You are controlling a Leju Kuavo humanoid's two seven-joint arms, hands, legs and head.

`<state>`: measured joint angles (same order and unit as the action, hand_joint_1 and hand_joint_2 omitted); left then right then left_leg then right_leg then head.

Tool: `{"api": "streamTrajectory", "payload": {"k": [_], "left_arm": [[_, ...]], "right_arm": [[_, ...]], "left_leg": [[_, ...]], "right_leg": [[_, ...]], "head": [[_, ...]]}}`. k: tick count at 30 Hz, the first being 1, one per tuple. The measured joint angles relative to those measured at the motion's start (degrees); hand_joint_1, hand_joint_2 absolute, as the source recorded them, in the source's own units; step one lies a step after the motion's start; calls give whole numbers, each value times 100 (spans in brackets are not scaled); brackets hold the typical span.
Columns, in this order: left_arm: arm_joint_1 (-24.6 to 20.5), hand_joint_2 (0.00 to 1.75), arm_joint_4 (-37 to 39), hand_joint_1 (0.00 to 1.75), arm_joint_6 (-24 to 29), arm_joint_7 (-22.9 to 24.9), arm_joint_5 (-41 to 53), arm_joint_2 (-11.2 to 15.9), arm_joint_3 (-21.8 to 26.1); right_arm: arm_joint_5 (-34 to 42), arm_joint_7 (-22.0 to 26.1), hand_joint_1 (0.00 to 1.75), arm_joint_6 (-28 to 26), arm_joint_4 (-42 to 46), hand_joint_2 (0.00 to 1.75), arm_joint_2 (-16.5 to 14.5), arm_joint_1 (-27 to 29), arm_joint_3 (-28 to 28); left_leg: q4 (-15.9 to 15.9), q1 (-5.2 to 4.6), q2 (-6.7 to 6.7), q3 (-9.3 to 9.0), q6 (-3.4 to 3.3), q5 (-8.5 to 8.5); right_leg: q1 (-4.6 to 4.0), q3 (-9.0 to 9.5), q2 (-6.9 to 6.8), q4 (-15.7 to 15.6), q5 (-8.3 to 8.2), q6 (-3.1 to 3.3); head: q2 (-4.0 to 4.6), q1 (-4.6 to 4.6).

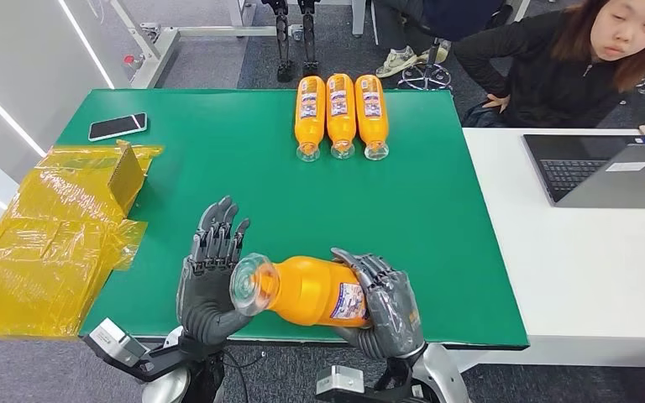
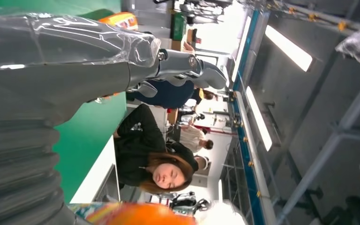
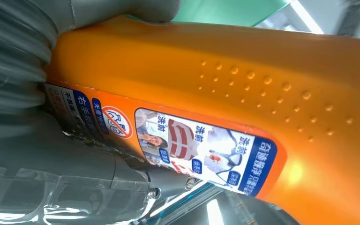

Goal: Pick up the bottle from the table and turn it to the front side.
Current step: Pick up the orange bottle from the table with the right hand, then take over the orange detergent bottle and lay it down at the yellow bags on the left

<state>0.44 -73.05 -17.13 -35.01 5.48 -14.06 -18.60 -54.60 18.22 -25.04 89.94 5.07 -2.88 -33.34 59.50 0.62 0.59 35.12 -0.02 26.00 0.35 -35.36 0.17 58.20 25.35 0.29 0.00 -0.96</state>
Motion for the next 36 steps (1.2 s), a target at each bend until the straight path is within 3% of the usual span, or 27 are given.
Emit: {"api": "streamTrajectory", "payload": {"k": [12, 20, 36], "left_arm": [[12, 175, -70, 0, 11, 0, -21, 8, -40], [46, 175, -148, 0, 38, 0, -32, 50, -55], [6, 175, -412, 0, -74, 44, -90, 58, -531]], "right_arm": [[81, -16, 175, -82, 21, 175, -43, 54, 338], [619, 493, 175, -125, -204, 175, -20, 100, 693], [1206, 752, 175, -113, -1897, 175, -877, -850, -330]], "left_leg": [[0, 0, 0, -1, 0, 0], [0, 0, -1, 1, -1, 0], [-4, 0, -5, -3, 4, -4]], "right_leg": [[0, 0, 0, 0, 0, 0], [0, 2, 1, 0, 0, 0], [0, 1, 1, 7, -1, 2]], "head": [[0, 1], [0, 0], [0, 0]]}}
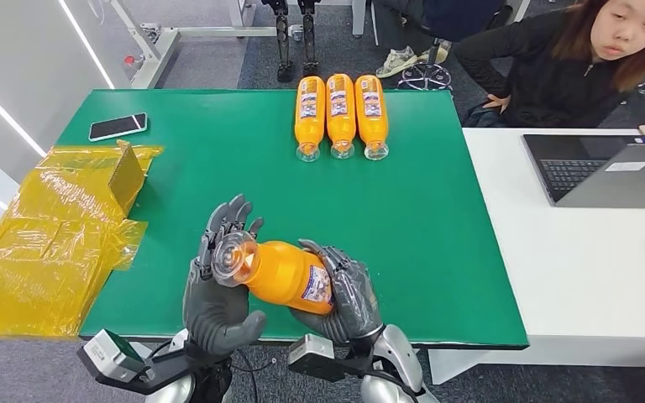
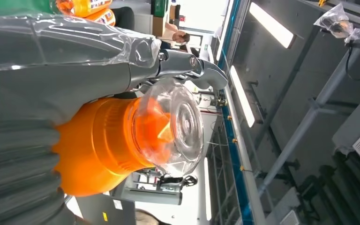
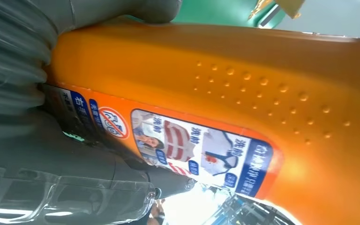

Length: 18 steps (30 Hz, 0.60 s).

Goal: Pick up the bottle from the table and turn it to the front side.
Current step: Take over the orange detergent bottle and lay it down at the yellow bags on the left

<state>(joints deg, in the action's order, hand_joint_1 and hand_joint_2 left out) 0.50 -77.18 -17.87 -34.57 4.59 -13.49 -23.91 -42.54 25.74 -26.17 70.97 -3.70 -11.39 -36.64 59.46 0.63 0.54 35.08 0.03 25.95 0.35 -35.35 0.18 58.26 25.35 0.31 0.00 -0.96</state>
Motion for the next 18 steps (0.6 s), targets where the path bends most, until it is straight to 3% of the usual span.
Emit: {"api": "streamTrajectory", "payload": {"k": [18], "left_arm": [[-93, 175, 1, 0, 145, -97, -142, 167, -7]], "right_arm": [[173, 102, 175, 55, -508, 175, -177, -414, -435]], "left_leg": [[1, 0, -1, 0, 0, 0]], "right_leg": [[0, -3, 2, 0, 0, 1]], "head": [[0, 1]]}}
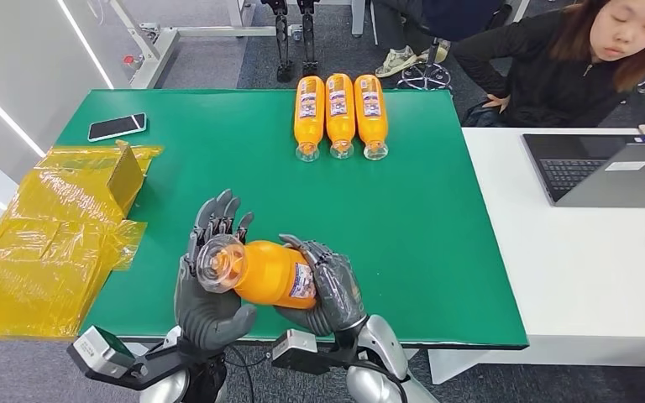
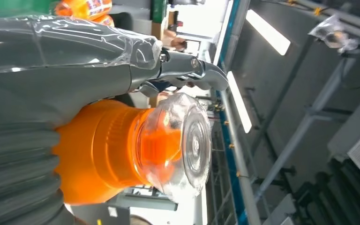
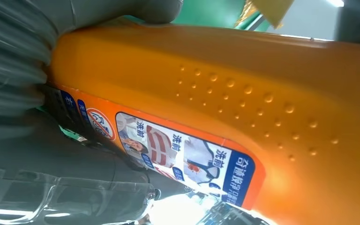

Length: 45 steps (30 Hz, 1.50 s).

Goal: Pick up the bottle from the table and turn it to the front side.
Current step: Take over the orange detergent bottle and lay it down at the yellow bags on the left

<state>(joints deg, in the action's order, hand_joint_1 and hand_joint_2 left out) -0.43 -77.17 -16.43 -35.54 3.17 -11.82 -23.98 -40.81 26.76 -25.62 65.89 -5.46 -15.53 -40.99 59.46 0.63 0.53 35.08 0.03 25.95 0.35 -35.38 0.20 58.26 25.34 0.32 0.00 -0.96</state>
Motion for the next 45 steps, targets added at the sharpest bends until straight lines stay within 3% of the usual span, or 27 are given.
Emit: {"api": "streamTrajectory", "payload": {"k": [5, 8, 10, 12, 14, 22, 37, 41, 45], "left_arm": [[-37, 175, 77, 1, 221, -42, 38, 52, 15], [-77, 175, 201, 17, 370, -90, 50, 73, 82], [-86, 175, 268, 73, 462, -119, 97, 75, 137], [-87, 175, 308, 145, 549, -122, 186, 75, 167], [-87, 175, 335, 171, 618, -122, 253, 73, 193], [-77, 175, 355, 175, 649, -105, 310, 45, 269], [-77, 175, 355, 175, 648, -54, 310, 10, 298], [-78, 175, 355, 175, 651, -49, 311, 9, 310], [-84, 175, 378, 175, 705, -1, 326, 9, 412]], "right_arm": [[1, 10, 175, 95, 44, 175, -3, -2, -202], [2, -12, 175, 163, 115, 175, 10, 5, -341], [8, -38, 175, 196, 155, 175, 24, 16, -393], [13, -63, 175, 247, 216, 175, 43, 34, -409], [-5, -112, 175, 334, 307, 175, 69, 57, -418], [-207, -422, 175, 590, 620, 175, 127, 146, -423], [-275, -438, 175, 711, 714, 175, 175, 197, -397], [-274, -416, 0, 717, 717, 175, 175, 201, -397], [-292, -268, 0, 726, 812, 175, 170, 234, -411]], "left_leg": [[0, 0, 0, 0, 0, 0], [0, 0, 0, 0, 0, 0], [0, 0, 0, 0, 0, 0], [1, -1, 0, 1, 0, 0], [1, -1, 0, 1, 0, 0], [0, -1, 0, 1, 0, 0], [0, -1, 0, 1, 0, 0], [0, -1, 0, 1, 0, 0], [0, 0, 0, 1, 0, 0]], "right_leg": [[0, 0, 0, 0, 0, 0], [1, 1, 0, 0, 0, 0], [1, 1, 0, 0, 0, 0], [1, 1, 0, 0, 0, 0], [1, 1, 0, -1, 0, 0], [1, 0, 0, -1, 0, 0], [1, 1, 0, -1, 0, 0], [1, 1, 0, -1, 0, 0], [0, 0, -1, -1, 0, 0]], "head": [[0, 1], [0, -1], [0, 0], [0, -1], [0, -1], [0, 0], [0, -1], [0, -1], [0, -1]]}}
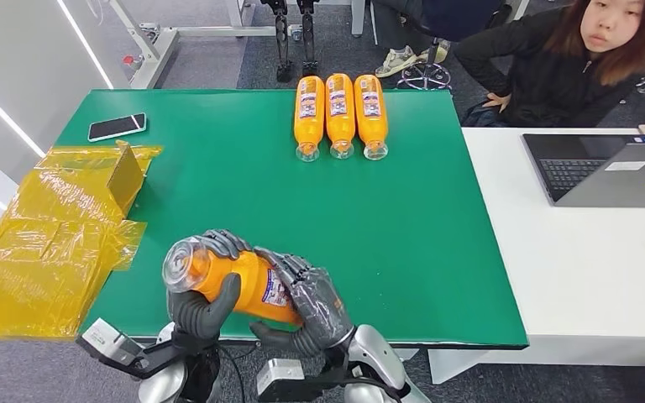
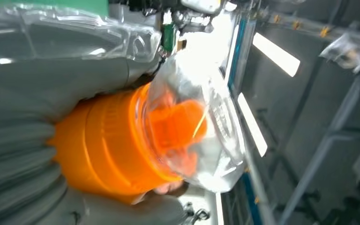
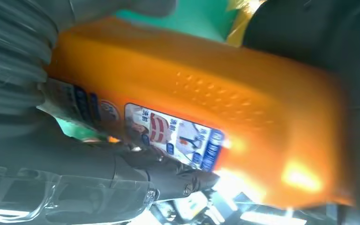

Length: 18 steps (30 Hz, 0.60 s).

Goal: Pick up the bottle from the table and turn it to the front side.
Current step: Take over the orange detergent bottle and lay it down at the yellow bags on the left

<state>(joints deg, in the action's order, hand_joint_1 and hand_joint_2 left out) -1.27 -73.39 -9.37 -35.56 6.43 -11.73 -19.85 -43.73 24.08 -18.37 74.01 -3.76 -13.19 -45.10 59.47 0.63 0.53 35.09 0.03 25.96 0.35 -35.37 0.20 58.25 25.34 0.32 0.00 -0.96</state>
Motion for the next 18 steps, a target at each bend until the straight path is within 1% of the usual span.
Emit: {"api": "streamTrajectory", "payload": {"k": [5, 8, 10, 14, 16, 18], "left_arm": [[-15, 175, 73, 175, 125, 14, 44, 0, 125], [-89, 175, 186, 175, 483, -10, 291, 11, 225], [-218, 175, 359, 175, 742, -63, 434, 34, 364], [-539, 175, 852, 175, 1046, -228, 591, 131, 751], [-725, 175, 1130, 175, 1248, -303, 676, 207, 943], [-966, 175, 1469, 175, 1559, -376, 816, 311, 1160]], "right_arm": [[99, 173, 0, -178, 46, 175, -14, 42, -24], [301, 360, 0, -406, 46, 175, -19, 59, -32], [441, 464, 0, -547, 42, 175, -19, 61, -43], [671, 622, 0, -714, 1, 175, -19, 51, -86], [788, 713, 0, -759, -46, 175, -19, 27, -120], [906, 802, 0, -776, -118, 175, -19, -27, -177]], "left_leg": [[0, 0, 0, 0, 0, 0], [0, 0, 0, 0, 0, 0], [0, 0, 0, -1, 1, -1], [-1, 1, -1, -1, 4, -5], [-1, 2, -1, -1, 6, -8], [-1, 3, -1, -1, 12, -13]], "right_leg": [[0, 0, 1, 0, 0, 0], [0, 0, 0, 0, 0, 0], [0, 1, 0, 0, -1, 2], [-1, 0, 1, 2, -4, 6], [-1, 0, 1, 3, -6, 8], [-2, -1, 1, 4, -8, 12]], "head": [[0, 0], [0, 0], [0, 0], [0, 0], [0, 0], [0, 1]]}}
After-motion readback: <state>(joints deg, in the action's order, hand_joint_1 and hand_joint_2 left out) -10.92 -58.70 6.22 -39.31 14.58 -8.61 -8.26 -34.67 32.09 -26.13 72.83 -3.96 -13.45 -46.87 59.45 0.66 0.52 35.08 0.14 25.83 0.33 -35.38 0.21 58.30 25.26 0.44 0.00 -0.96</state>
